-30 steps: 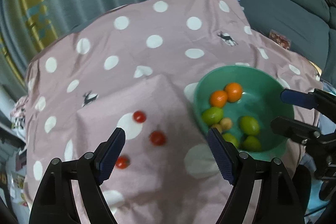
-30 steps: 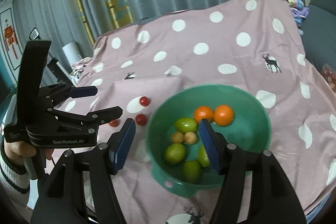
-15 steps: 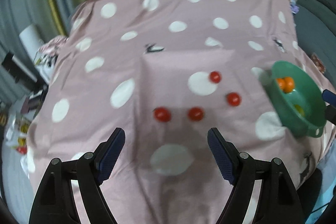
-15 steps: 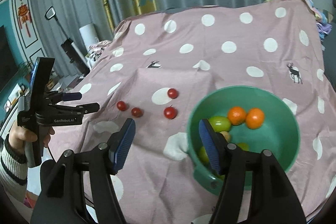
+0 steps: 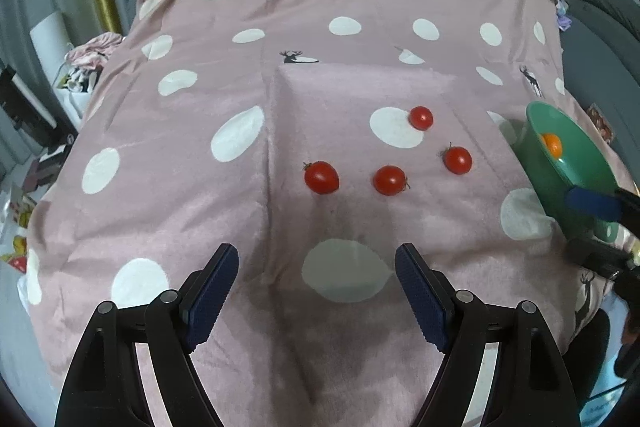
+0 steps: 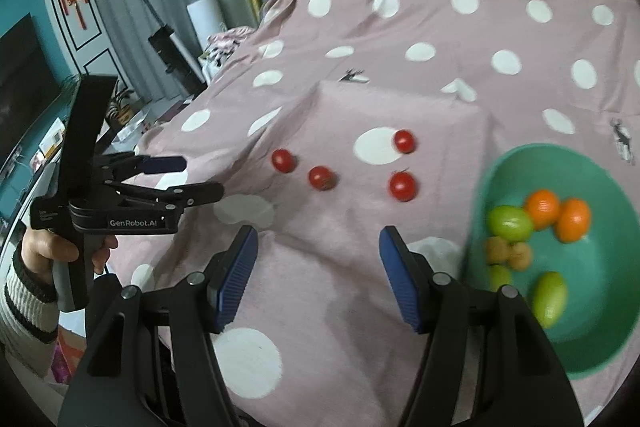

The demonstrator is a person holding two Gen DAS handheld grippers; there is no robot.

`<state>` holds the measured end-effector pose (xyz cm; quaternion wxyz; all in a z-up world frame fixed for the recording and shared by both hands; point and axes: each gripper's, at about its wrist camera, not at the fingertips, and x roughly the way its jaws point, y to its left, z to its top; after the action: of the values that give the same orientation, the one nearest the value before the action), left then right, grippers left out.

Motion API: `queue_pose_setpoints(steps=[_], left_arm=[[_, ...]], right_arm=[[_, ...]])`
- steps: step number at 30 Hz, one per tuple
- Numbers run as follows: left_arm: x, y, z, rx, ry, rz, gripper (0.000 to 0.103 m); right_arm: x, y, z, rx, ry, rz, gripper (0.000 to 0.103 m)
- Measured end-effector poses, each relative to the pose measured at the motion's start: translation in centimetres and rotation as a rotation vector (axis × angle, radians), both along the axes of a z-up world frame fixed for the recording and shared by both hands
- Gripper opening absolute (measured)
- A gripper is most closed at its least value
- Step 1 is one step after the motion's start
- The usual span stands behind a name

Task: Organize fruits
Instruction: 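Move both grippers back toward the cherry tomatoes on the cloth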

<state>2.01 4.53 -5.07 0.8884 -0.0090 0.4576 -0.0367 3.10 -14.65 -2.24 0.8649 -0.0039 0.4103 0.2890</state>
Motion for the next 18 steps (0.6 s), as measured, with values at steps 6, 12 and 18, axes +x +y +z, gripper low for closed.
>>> queue_pose_setpoints(steps=[6,12,18], left_arm=[[1.0,-0.1,-0.1,0.007,-0.003,-0.012,0.081],[2.1,0.3,-0.5,0.008,-0.004,-0.030,0.081],[3.5,0.5,-0.8,0.007,-0.009,-0.060,0.081]], right_arm=[[1.5,2.3,-1.8,0.001,0.054,0.023,0.063],[3.1,3.6,-2.7,-0.008,0.080,0.025,0.063],[4.9,4.4,-3.7,-0.011,0.113,0.017,0.063]])
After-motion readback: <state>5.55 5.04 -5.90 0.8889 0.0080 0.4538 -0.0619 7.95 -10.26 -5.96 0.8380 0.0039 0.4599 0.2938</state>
